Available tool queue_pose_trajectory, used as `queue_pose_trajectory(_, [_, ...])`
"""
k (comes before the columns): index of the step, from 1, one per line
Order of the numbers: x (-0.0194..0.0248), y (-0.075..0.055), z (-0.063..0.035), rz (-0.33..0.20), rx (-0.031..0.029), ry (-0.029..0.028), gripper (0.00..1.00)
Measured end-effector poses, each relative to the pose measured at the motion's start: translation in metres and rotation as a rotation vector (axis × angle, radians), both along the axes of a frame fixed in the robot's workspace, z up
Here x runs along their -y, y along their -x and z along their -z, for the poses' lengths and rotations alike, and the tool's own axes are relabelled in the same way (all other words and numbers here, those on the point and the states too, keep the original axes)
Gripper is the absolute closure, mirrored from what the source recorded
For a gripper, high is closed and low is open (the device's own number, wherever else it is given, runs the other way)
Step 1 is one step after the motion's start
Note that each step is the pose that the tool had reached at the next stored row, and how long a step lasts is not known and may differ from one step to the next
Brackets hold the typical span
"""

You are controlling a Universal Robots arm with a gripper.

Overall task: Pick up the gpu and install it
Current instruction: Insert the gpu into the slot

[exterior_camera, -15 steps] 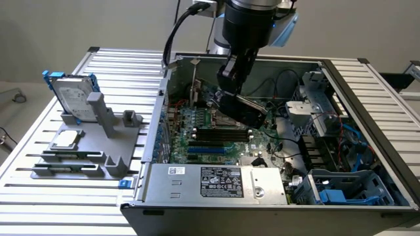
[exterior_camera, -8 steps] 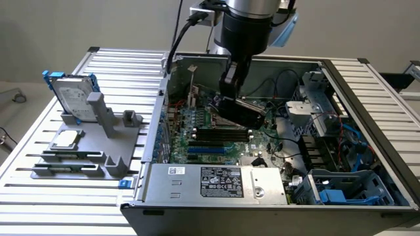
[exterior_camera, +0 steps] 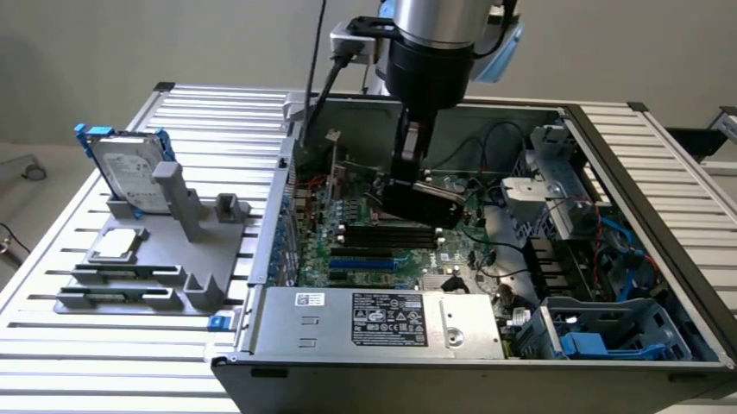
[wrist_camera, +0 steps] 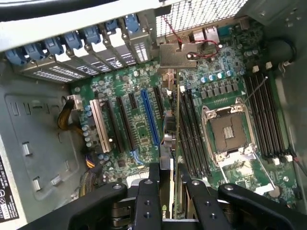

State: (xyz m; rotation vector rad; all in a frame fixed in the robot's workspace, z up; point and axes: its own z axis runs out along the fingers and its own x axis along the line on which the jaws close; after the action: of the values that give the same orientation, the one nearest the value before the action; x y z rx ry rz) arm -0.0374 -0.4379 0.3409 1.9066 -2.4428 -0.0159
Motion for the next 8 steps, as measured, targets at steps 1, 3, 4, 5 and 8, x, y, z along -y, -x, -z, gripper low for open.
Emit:
queue_pose_trajectory(1, [0.0,0.0,0.0017,-0.02,-0.0001,-0.0006,0.74])
queue_pose_trajectory(3, [0.0,0.0,0.0048,-0.055,0.0,-0.0017,0.74])
queue_pose_trajectory(4, [0.0,0.0,0.0064,-0.073,0.0,-0.0021,0.74])
queue_pose_trajectory(5, [0.0,0.0,0.008,-0.091,0.0,-0.0027,0.74])
queue_pose_trajectory(8, [0.0,0.0,0.0128,-0.146,0.0,-0.0042,0.74])
